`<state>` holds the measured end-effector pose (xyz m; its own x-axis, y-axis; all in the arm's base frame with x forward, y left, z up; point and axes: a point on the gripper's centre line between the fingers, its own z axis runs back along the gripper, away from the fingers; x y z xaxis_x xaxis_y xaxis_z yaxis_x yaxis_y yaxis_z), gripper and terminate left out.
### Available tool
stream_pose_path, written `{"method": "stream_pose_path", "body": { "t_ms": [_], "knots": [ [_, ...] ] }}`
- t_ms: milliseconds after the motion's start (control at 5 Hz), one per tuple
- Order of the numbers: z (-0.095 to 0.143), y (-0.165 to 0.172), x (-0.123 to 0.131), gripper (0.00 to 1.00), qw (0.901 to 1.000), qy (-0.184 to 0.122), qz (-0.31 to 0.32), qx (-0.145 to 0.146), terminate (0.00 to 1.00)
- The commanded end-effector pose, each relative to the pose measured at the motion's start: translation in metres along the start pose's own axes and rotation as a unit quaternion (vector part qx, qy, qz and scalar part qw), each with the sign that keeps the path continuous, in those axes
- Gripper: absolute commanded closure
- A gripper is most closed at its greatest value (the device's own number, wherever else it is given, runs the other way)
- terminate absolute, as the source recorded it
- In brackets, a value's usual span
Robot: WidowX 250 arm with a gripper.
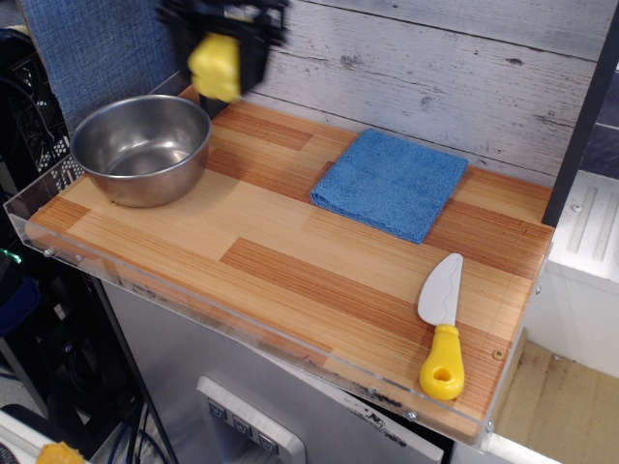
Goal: Place the capsicum into the steel pot.
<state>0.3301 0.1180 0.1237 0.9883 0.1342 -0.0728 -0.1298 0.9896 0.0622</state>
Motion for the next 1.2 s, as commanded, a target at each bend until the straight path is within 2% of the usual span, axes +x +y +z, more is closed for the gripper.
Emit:
{"method": "stream_pose_path", "body": {
  "t_ms": [0, 200, 400, 600, 1000],
  "knots": [
    [0.004, 0.049, -0.019, 1.0, 0.9994, -0.019, 0.02, 0.021, 0.0],
    [-0.001, 0.057, -0.032, 1.0, 0.9981, -0.043, 0.018, 0.04, 0.0],
    [-0.011, 0.06, -0.033, 1.0, 0.9965, -0.046, 0.014, 0.068, 0.0],
    [-0.02, 0.069, -0.028, 1.0, 0.9962, -0.036, 0.021, 0.077, 0.0],
    [-0.041, 0.1, -0.02, 1.0, 0.9969, 0.001, 0.051, 0.061, 0.0]
  ]
}}
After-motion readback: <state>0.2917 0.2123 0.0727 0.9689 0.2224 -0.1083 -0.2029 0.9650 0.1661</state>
